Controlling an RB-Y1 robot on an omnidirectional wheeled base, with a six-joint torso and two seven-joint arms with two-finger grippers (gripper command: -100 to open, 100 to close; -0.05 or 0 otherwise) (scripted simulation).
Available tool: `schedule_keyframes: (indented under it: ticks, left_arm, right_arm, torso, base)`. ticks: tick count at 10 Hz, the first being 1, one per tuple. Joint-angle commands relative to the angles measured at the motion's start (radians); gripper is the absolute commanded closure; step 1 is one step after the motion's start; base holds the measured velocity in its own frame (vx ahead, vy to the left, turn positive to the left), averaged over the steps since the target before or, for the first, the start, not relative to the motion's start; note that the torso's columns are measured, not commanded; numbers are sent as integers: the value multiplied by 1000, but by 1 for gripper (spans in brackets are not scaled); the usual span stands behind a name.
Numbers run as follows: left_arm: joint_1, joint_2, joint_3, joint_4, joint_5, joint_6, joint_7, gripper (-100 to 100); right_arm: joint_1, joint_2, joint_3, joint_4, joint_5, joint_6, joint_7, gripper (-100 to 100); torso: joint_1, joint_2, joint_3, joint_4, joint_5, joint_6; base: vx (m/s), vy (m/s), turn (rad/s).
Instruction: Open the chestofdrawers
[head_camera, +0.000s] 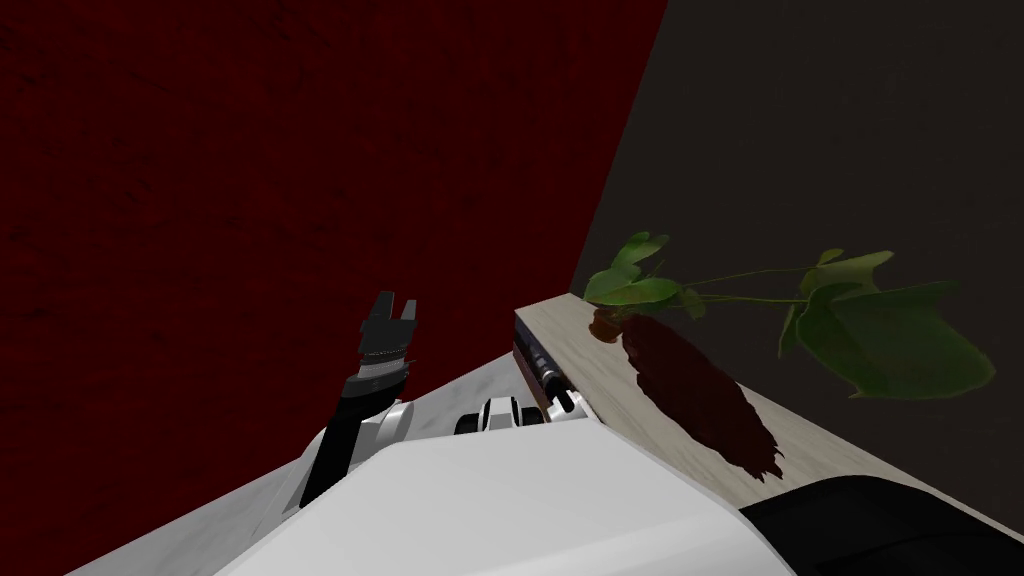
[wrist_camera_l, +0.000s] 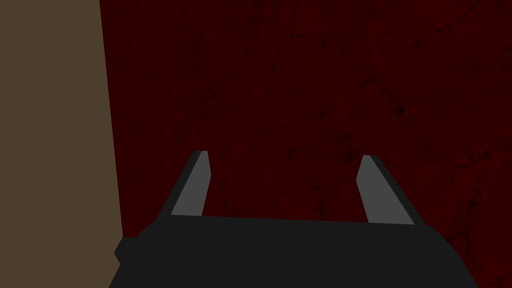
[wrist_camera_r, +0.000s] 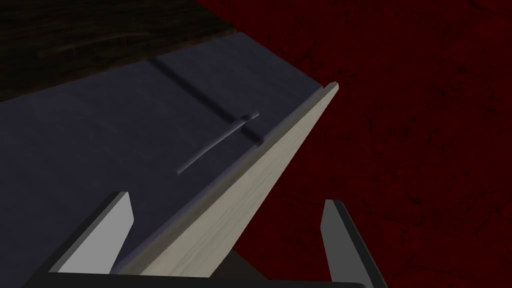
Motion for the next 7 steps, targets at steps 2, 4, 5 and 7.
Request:
schedule_keyframes:
  ticks: [2,4,5,7]
  left_arm:
    - [0,0,0,0,0,0,0,0]
    - [0,0,0,0,0,0,0,0]
    - [0,0,0,0,0,0,0,0]
    - [0,0,0,0,0,0,0,0]
  right_arm:
    - [-26,-12,26,72,30,93,4,-100]
    - [-41,-13,51,125,64,153,10,-100]
    - [-41,-13,51,125,64,161,10,-100]
    - [-55,-15,76,178,98,223,16,-100]
  torso:
    - [-1,1,1,0,0,0]
    - [-1,1,1,1,-1,-1]
    - [0,-1,0,0,0,0]
    - [1,-2,-1,0,0,-1]
  base:
    - [66,36,26]
    - [70,35,108]
    - [54,13,-7]
    - [88,47,99]
